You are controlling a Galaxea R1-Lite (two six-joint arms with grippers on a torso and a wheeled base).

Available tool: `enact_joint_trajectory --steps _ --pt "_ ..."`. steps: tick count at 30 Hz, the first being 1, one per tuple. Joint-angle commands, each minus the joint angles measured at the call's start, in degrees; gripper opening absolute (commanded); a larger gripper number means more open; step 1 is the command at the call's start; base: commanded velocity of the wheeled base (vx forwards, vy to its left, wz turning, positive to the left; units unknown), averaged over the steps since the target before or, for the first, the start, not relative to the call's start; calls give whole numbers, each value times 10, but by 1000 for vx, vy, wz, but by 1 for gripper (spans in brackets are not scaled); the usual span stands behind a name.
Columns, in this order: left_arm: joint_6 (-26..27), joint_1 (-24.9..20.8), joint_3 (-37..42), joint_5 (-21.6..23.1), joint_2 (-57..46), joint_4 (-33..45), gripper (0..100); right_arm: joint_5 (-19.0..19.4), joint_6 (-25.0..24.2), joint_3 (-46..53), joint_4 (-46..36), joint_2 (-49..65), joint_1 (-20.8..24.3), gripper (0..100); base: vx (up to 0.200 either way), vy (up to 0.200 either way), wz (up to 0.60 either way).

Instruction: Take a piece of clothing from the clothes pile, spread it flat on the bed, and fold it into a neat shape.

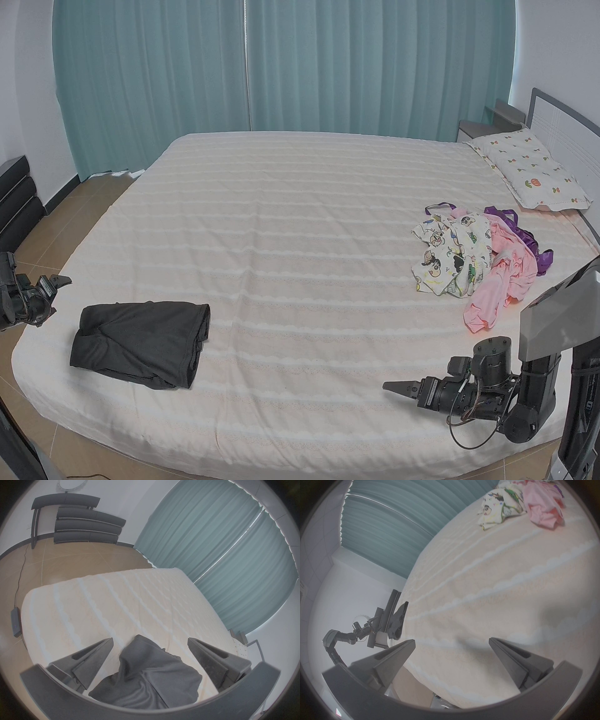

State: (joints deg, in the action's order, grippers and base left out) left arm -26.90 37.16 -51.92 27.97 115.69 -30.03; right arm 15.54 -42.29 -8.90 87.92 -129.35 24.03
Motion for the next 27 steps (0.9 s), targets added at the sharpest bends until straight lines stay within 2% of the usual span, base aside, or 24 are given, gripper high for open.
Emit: enact_joint_trajectory --steps 1,4,8,9,15,18,21,22,23,26,27 --pt "-5 -13 58 31 -116 1 100 0 9 18 13 104 -32 100 0 0 0" --pt "-7 -49 107 64 -177 1 100 -1 21 17 -4 167 -51 100 0 0 0" --pt "-7 -112 170 69 -240 1 100 -2 60 21 -67 248 -65 100 0 0 0" --pt "-7 -147 197 68 -266 1 100 -6 63 28 -104 289 -68 100 0 0 0" --pt "-6 -275 295 61 -388 11 100 -85 78 35 -253 451 -89 100 0 0 0" --pt "-6 -328 309 32 -457 76 100 -128 110 35 -358 539 -91 100 0 0 0" --pt "-5 -361 312 14 -527 153 100 -159 134 34 -445 648 -88 100 0 0 0" --pt "-5 -362 313 14 -530 156 100 -161 135 33 -449 654 -88 100 0 0 0" --pt "-5 -372 315 12 -566 182 100 -168 146 30 -507 713 -89 100 0 0 0" --pt "-4 -377 325 10 -616 205 100 -174 157 27 -582 798 -90 100 0 0 0" --pt "-4 -377 333 4 -652 219 100 -179 165 27 -624 862 -90 100 0 0 0"
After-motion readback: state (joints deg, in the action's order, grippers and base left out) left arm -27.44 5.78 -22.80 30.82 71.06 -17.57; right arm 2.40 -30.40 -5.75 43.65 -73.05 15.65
